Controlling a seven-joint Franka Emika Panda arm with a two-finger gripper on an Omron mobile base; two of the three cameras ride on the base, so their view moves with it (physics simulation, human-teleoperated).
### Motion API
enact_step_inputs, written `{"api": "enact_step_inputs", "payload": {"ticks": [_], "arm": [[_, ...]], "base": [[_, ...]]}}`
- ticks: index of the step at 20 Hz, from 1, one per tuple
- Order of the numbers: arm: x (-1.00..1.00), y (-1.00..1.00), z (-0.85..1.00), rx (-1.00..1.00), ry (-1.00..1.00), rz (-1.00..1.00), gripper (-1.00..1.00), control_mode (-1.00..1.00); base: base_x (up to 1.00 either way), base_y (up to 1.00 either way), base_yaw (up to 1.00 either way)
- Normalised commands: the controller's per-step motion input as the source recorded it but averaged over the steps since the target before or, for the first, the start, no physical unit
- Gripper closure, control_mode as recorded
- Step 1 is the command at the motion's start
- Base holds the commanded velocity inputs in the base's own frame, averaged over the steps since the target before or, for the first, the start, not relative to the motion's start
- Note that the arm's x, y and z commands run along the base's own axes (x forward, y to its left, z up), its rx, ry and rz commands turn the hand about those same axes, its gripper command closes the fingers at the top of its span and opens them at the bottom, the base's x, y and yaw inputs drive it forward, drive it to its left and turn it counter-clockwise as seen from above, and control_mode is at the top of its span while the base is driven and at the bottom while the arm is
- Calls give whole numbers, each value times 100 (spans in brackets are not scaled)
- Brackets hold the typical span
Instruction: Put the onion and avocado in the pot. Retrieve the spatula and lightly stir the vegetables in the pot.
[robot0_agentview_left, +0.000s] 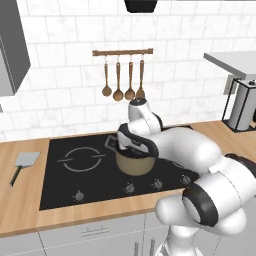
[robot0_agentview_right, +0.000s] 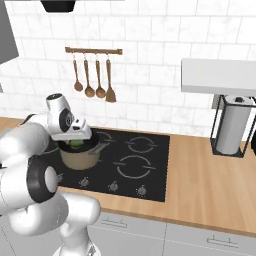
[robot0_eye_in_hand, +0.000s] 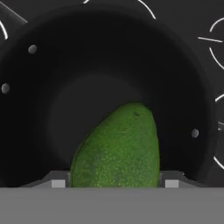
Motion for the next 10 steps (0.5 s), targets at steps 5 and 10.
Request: {"api": "enact_step_inputs", "payload": {"ticks": [5, 10], "arm": [[30, 1, -31, 2, -4, 0, 100, -100], [19, -8, -26, 6, -3, 0, 100, -100]], "base": [[0, 0, 0], [0, 0, 0]]}}
